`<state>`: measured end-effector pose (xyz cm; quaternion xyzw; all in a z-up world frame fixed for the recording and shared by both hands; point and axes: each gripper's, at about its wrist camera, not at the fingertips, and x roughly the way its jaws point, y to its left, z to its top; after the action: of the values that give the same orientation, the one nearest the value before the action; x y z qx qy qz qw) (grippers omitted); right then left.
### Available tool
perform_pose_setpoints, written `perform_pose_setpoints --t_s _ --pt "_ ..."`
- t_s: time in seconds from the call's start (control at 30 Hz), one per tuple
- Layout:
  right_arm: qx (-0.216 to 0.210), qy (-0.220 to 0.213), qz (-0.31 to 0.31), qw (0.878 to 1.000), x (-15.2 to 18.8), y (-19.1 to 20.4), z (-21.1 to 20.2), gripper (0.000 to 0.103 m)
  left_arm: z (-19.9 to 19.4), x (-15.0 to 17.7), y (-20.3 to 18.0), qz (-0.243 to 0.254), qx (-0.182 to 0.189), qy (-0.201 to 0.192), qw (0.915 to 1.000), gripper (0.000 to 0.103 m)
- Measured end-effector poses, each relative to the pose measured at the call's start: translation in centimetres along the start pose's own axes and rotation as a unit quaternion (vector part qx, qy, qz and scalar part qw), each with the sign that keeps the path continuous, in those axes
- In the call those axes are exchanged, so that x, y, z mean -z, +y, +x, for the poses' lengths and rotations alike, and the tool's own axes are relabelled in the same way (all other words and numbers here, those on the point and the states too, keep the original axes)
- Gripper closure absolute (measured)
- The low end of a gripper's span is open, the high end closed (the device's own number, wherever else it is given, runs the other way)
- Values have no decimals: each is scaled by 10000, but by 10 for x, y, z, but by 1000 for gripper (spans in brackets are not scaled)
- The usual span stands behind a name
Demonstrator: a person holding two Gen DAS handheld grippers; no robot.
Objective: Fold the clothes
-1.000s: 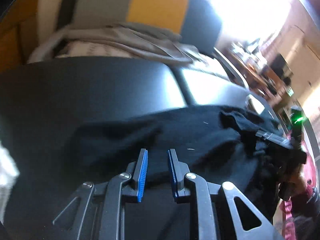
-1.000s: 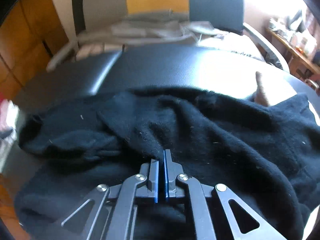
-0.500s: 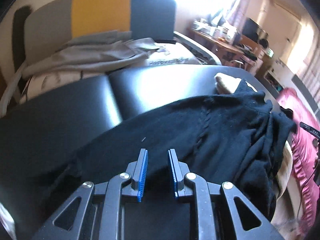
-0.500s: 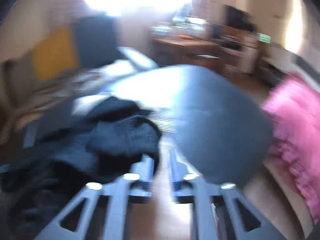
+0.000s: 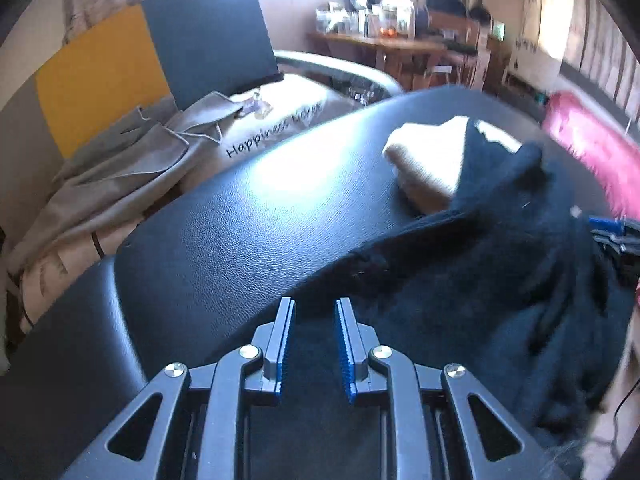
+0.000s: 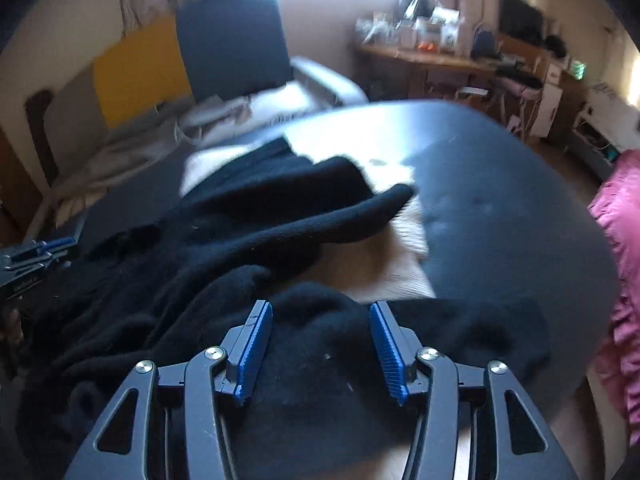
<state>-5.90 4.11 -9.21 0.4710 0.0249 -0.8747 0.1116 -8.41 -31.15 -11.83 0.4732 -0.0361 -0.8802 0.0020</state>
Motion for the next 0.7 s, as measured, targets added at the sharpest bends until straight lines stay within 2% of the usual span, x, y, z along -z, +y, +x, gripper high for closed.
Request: perform_pose_setpoints --t_s 0.13,0.2,0.37,0.5,0.57,0.6,0.7 --pt "91 483 44 9988 -18 1 48 50 30 14 7 78 -282 469 9985 83" --pt "122 523 19 9986 -27 2 59 44 29 22 14 -36 -232 305 9993 79" --pt "248 400 -102 9988 -52 11 80 42 18 46 57 -805 -477 346 9950 79" --pt "299 251 -247 9989 -73 24 99 41 4 73 89 -1350 -688 464 9874 77" --pt "281 202 -301 9989 -82 30 106 40 -6 92 103 -1689 -662 521 9820 79" --pt "250 194 -318 9990 -86 32 108 40 -11 100 107 -1742 -711 540 9806 85" --pt "185 224 -298 9991 -96 35 105 41 -26 113 107 -1643 -810 539 9816 85"
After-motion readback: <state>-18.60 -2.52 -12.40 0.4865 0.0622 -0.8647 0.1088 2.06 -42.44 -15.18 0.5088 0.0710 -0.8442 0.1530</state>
